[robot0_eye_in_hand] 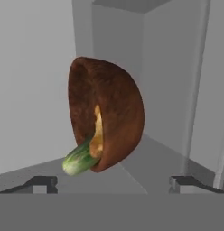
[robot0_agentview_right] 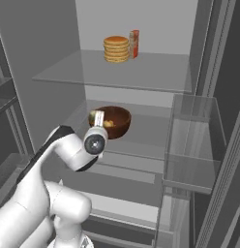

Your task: Pick the chicken drumstick and cucumber from their plates and place them in the bowl. Then put the bowl in the fridge.

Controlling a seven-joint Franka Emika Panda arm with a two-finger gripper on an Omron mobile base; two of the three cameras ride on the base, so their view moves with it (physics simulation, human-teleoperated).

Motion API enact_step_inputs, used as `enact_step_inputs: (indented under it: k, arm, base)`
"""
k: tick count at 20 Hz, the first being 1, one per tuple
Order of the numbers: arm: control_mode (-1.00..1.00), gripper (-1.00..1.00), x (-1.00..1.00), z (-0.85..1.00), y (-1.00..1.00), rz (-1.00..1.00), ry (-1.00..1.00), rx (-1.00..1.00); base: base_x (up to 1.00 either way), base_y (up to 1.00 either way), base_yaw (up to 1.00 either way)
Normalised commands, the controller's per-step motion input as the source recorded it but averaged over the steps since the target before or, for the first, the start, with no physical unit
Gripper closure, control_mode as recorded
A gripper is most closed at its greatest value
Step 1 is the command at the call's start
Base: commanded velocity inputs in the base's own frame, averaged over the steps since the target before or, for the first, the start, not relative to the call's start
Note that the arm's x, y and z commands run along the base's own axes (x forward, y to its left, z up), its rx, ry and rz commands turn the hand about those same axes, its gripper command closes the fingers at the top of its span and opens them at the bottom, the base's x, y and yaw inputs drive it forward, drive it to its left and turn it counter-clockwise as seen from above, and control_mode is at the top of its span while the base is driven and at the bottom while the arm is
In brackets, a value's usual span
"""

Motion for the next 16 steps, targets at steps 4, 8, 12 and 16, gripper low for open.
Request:
enact_step_inputs:
  k: [4,8,12,16]
  arm:
    - [-1.0,-1.0,-0.99,0.86,0.0,0.0,0.0,0.0]
    - [-1.0,-1.0,-1.0,0.67,-0.01,0.0,0.0,0.0]
    - [-1.0,-1.0,-1.0,0.58,-0.01,0.0,0.0,0.0]
    - [-1.0,-1.0,-0.97,0.31,0.0,0.01,0.0,0.0]
  base:
    - [0.0,0.0,0.0]
    - [0.0,0.0,0.0]
    - [0.0,0.0,0.0]
    - [0.0,0.0,0.0]
